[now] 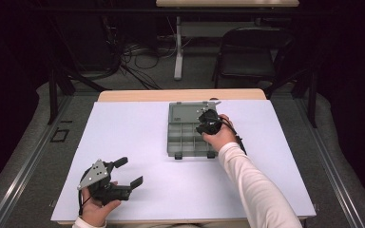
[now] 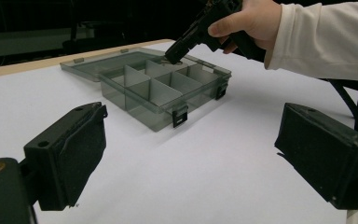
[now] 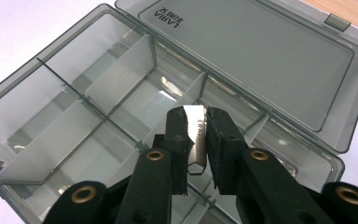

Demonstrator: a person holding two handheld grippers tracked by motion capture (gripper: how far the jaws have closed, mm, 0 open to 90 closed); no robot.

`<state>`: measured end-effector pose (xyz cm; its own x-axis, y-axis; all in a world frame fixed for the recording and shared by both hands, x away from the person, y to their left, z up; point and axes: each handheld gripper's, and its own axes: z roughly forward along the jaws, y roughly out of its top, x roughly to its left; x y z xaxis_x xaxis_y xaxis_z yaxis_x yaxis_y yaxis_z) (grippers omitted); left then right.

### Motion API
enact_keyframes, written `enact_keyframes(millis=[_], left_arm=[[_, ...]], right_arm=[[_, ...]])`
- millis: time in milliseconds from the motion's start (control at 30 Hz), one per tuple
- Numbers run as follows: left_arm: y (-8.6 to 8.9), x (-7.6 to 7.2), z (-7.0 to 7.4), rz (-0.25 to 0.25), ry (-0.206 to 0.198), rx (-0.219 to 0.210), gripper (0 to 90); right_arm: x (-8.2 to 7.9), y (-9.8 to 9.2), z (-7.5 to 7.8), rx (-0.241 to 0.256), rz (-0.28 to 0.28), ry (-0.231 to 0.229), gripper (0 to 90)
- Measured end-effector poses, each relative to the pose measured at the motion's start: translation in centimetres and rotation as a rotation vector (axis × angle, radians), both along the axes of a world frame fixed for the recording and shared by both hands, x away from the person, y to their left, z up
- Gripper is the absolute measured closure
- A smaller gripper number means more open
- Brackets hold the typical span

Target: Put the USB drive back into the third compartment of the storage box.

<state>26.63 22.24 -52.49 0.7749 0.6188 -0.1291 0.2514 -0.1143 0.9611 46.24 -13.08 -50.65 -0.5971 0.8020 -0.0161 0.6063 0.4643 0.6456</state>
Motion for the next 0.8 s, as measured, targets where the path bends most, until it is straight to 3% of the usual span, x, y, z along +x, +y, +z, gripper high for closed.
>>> enact_keyframes(millis=[500, 800], left_arm=[[0.05, 0.04, 0.00, 0.001, 0.001, 0.005, 8.0], [0.05, 0.03, -0.01, 0.003, 0.002, 0.005, 8.0]], right_arm=[[0.05, -0.16, 0.04, 0.003, 0.002, -0.005, 78.3], [-0.09, -0.18, 0.37, 0.027, -0.002, -0.051, 60.6]])
